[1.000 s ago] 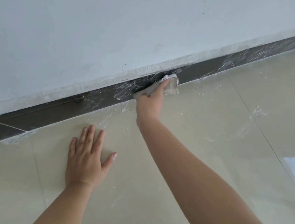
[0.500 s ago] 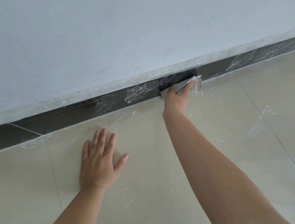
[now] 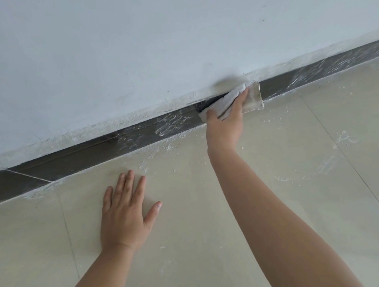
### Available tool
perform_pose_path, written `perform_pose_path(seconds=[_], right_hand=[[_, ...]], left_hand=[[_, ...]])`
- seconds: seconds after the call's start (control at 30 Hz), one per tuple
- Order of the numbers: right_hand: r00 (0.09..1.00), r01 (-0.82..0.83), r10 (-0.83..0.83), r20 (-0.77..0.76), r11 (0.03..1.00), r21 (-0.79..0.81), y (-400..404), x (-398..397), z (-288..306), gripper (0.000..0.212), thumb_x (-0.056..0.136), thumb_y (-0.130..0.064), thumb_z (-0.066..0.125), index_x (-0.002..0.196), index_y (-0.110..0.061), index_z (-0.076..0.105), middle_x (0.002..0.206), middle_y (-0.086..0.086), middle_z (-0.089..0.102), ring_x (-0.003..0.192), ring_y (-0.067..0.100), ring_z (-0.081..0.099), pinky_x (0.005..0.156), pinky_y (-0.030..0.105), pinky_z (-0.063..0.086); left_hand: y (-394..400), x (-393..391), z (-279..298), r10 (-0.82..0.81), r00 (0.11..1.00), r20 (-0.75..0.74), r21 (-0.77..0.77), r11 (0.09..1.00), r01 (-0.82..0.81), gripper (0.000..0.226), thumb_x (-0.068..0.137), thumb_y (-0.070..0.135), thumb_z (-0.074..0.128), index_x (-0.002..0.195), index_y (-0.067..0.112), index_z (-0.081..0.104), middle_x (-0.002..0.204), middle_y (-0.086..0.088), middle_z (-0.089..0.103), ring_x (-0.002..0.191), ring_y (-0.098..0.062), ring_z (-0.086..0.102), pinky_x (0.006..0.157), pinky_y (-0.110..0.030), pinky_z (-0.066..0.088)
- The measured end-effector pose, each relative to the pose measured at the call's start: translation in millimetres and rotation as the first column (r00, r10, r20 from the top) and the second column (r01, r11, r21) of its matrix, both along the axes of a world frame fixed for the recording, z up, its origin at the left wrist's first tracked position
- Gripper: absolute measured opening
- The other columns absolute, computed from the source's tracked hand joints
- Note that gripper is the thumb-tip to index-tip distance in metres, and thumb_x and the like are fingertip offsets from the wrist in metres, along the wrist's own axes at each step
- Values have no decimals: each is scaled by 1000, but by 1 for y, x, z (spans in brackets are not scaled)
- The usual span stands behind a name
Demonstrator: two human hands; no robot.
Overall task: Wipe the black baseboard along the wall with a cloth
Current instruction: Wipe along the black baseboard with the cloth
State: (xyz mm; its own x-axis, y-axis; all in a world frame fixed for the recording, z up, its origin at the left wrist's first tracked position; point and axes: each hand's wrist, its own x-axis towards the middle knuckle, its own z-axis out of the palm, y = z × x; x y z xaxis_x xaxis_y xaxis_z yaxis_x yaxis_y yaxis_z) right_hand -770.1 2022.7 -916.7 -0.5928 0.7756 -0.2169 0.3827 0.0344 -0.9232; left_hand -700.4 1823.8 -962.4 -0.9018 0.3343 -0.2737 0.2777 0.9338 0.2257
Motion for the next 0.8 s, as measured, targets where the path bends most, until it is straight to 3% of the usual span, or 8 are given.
perform_pose_path(seconds=[0.1, 0.27, 0.33, 0.4, 0.5, 0.57, 0.63, 0.8], right_hand=[[999, 30, -25, 33, 984, -176, 5, -1, -7, 82, 87, -5, 55, 146, -33, 5, 135, 1, 45, 94, 17, 50, 79, 23, 38], [996, -46, 70, 52, 929, -367, -19, 8, -20, 81, 85, -4, 57, 145, -34, 11, 132, -4, 43, 95, 12, 46, 80, 20, 36], [999, -26, 39, 28, 926, -377, -12, 5, -19, 82, 85, -2, 57, 146, -33, 11, 120, -8, 41, 82, 6, 48, 78, 17, 35], [1000, 28, -28, 7, 939, -342, 19, -1, -15, 83, 85, 3, 53, 146, -30, 8, 121, -9, 39, 73, -1, 46, 75, 16, 37], [995, 96, -91, 31, 958, -270, 88, -6, -7, 76, 79, 12, 47, 137, -31, 22, 125, 0, 42, 92, 13, 46, 81, 23, 38], [991, 128, -117, 59, 960, -249, 128, -9, -2, 62, 76, 18, 41, 114, -28, 26, 104, 2, 47, 82, 17, 49, 72, 25, 43], [988, 145, -130, 79, 959, -243, 153, -11, 2, 52, 76, 20, 36, 106, -22, 30, 82, 0, 46, 66, 13, 45, 56, 21, 42], [991, 122, -103, 81, 955, -271, 129, -12, -11, 46, 76, 22, 36, 108, -11, 39, 80, 2, 48, 68, 14, 48, 56, 26, 42]], left_hand=[[-1, 0, -3, -4, 1000, -7, 9, 1000, 4, 103, 76, 70, -14, 129, 7, 47, 141, -17, 38, 132, -34, 35, 108, -48, 22], [1, 1, -2, -1, 1000, 12, -3, 1000, 1, 101, 79, 70, -11, 127, 4, 49, 139, -20, 41, 130, -36, 37, 106, -50, 24], [1, 2, -2, 1, 1000, -3, -2, 1000, -1, 105, 74, 72, -16, 131, 7, 45, 143, -17, 36, 134, -33, 31, 109, -48, 20], [0, 2, -3, -6, 1000, -16, 7, 1000, 6, 107, 72, 73, -18, 133, 8, 42, 145, -16, 32, 136, -31, 28, 110, -46, 17], [0, 2, -4, -13, 999, -39, 0, 1000, 13, 100, 79, 68, -12, 128, 5, 48, 140, -19, 40, 130, -36, 37, 106, -50, 26], [1, 1, -4, -8, 999, -35, -4, 1000, 8, 95, 83, 65, -8, 124, 3, 52, 135, -21, 45, 125, -39, 43, 102, -53, 32], [2, 0, -3, -3, 999, -35, -9, 1000, 2, 91, 87, 61, -4, 119, 1, 56, 129, -24, 50, 118, -41, 49, 96, -56, 38], [2, -2, 1, -13, 1000, -13, -5, 1000, 13, 90, 87, 61, -3, 117, 1, 57, 128, -24, 52, 116, -42, 50, 94, -57, 38]])
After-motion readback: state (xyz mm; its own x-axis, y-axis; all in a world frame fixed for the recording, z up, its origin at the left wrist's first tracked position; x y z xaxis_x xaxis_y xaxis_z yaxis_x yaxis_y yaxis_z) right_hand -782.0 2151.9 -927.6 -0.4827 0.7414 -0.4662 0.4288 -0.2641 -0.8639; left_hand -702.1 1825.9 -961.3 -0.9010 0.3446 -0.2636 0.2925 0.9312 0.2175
